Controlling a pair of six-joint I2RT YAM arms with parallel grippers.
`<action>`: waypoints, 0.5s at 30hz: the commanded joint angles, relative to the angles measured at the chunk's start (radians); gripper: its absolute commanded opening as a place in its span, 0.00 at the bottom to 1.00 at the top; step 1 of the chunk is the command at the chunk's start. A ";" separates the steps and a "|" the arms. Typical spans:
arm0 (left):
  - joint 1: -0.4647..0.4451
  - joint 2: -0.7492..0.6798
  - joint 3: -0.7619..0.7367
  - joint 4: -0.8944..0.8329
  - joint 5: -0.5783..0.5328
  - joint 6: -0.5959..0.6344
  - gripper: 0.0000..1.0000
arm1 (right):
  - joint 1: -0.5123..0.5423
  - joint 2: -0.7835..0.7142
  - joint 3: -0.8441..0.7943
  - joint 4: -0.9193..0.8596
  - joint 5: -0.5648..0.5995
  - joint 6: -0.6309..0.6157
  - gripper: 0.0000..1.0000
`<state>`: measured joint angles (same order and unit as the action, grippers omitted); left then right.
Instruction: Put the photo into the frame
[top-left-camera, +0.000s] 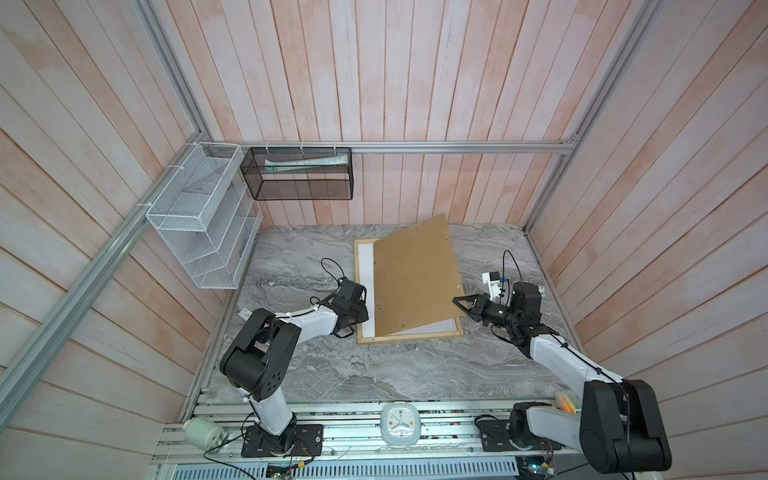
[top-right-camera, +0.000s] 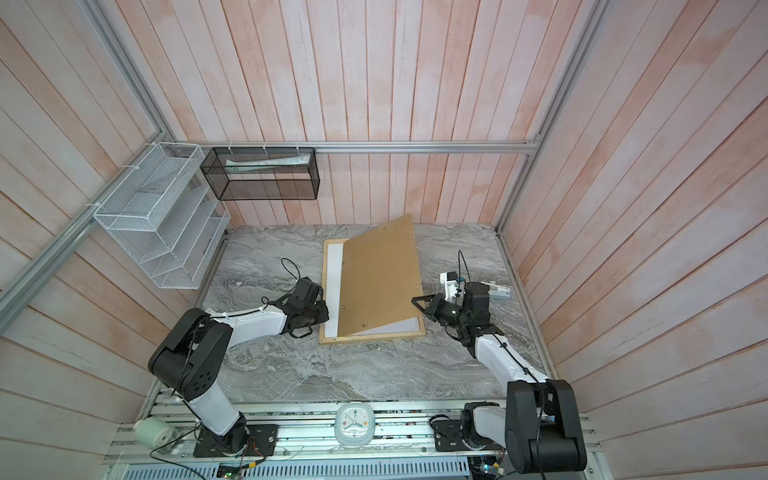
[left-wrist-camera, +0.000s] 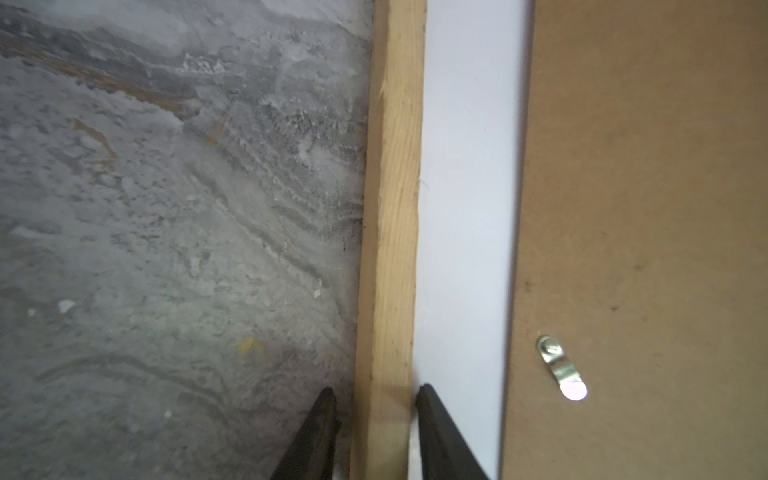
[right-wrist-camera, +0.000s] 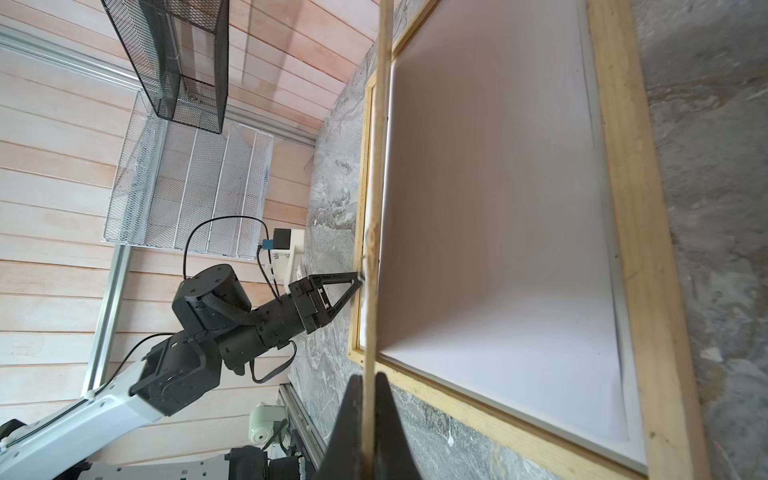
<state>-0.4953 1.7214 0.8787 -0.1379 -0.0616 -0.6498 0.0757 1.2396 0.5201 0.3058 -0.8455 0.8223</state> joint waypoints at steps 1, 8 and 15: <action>0.009 -0.037 0.024 -0.085 -0.040 0.033 0.38 | 0.023 0.027 0.048 0.114 -0.028 -0.026 0.00; 0.049 -0.107 0.012 -0.132 -0.072 0.064 0.39 | 0.065 0.095 0.096 0.128 -0.034 -0.035 0.00; 0.073 -0.138 -0.025 -0.125 -0.064 0.067 0.39 | 0.103 0.142 0.113 0.165 -0.023 -0.012 0.00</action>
<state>-0.4252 1.6001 0.8783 -0.2474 -0.1131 -0.6014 0.1608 1.3708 0.5945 0.3710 -0.8459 0.8230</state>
